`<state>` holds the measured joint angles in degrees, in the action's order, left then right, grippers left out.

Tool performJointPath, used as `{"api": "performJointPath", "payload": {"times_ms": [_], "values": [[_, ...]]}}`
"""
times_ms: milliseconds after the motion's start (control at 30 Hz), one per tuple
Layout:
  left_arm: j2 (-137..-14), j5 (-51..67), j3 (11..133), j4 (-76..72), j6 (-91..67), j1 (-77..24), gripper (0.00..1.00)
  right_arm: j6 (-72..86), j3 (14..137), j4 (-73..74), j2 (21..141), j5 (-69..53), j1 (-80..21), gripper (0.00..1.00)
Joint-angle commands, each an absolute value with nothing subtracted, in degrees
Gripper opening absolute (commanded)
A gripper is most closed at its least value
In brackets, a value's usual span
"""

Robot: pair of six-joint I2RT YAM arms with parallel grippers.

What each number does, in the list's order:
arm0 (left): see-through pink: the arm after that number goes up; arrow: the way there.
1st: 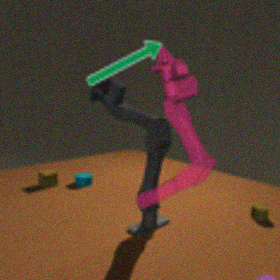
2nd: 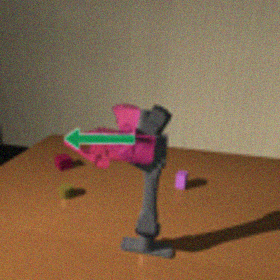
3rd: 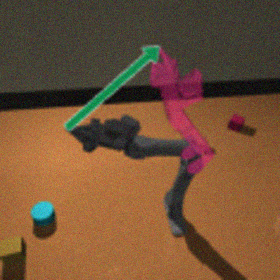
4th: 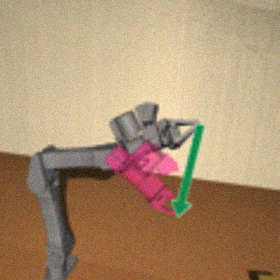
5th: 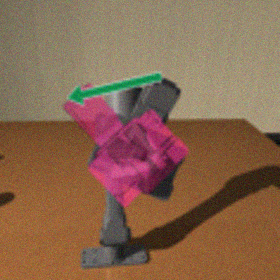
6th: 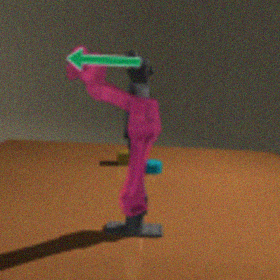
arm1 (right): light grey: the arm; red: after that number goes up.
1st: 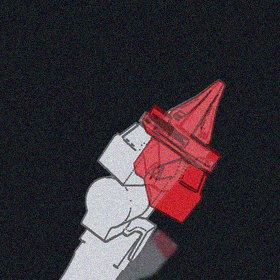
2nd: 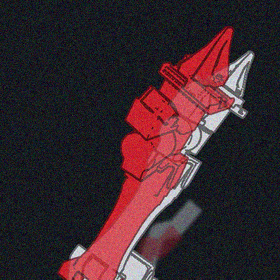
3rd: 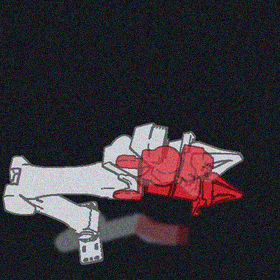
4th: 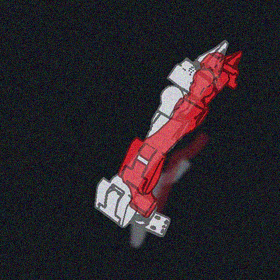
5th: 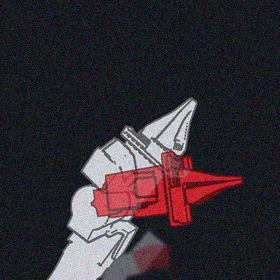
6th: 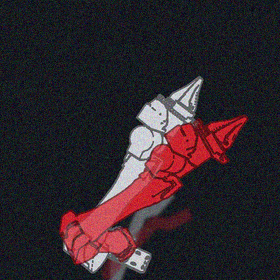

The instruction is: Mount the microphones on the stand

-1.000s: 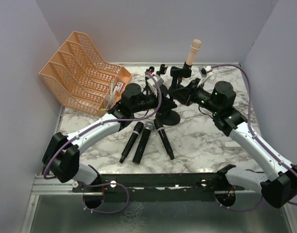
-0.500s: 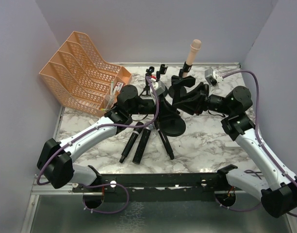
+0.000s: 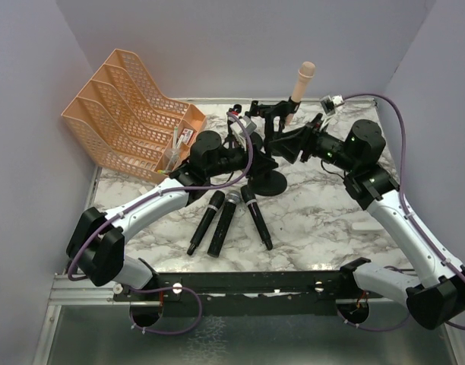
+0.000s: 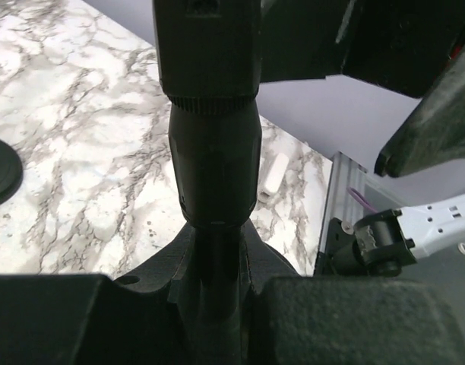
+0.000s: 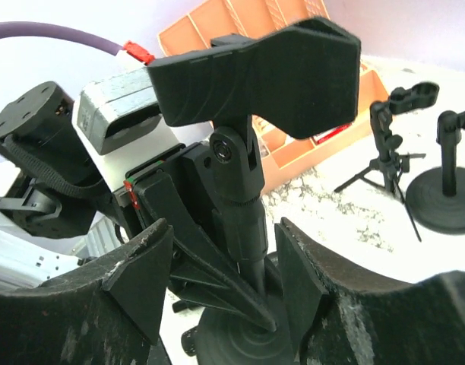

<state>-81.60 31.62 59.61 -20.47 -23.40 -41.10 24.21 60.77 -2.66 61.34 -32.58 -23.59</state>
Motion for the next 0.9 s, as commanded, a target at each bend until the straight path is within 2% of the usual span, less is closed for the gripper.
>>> {"api": "performJointPath", "payload": {"times_ms": [0, 200, 267, 367, 533, 733, 867], "values": [[-82.0, 27.1, 62.2, -23.3, -25.1, -41.1, 0.00, 27.3, 63.7, 4.2, 63.5, -29.0, -24.2, 0.59], [-81.9, 28.8, 61.8, -23.3, -25.2, -41.1, 0.00, 28.6, 63.5, 3.3, 65.4, -30.7, -24.2, 0.53], [-81.6, 30.3, 61.5, -23.3, -25.1, -41.1, 0.00, 28.8, 63.2, 2.5, 65.8, -30.7, -24.2, 0.47], [-80.9, 34.3, 60.9, -23.6, -24.4, -41.1, 0.00, 29.5, 61.5, -1.4, 65.3, -31.1, -24.2, 0.33], [-79.7, 42.2, 59.8, -25.3, -24.5, -41.2, 0.00, 28.4, 59.0, -6.2, 63.9, -34.4, -24.2, 0.20], [-77.1, 50.9, 58.6, -26.5, -23.8, -41.2, 0.00, 24.8, 54.2, -16.5, 60.7, -51.0, -22.9, 0.11], [-75.3, 53.5, 57.9, -26.8, -22.1, -41.2, 0.00, 21.2, 52.9, -19.8, 59.2, -60.4, -22.8, 0.09]]}}
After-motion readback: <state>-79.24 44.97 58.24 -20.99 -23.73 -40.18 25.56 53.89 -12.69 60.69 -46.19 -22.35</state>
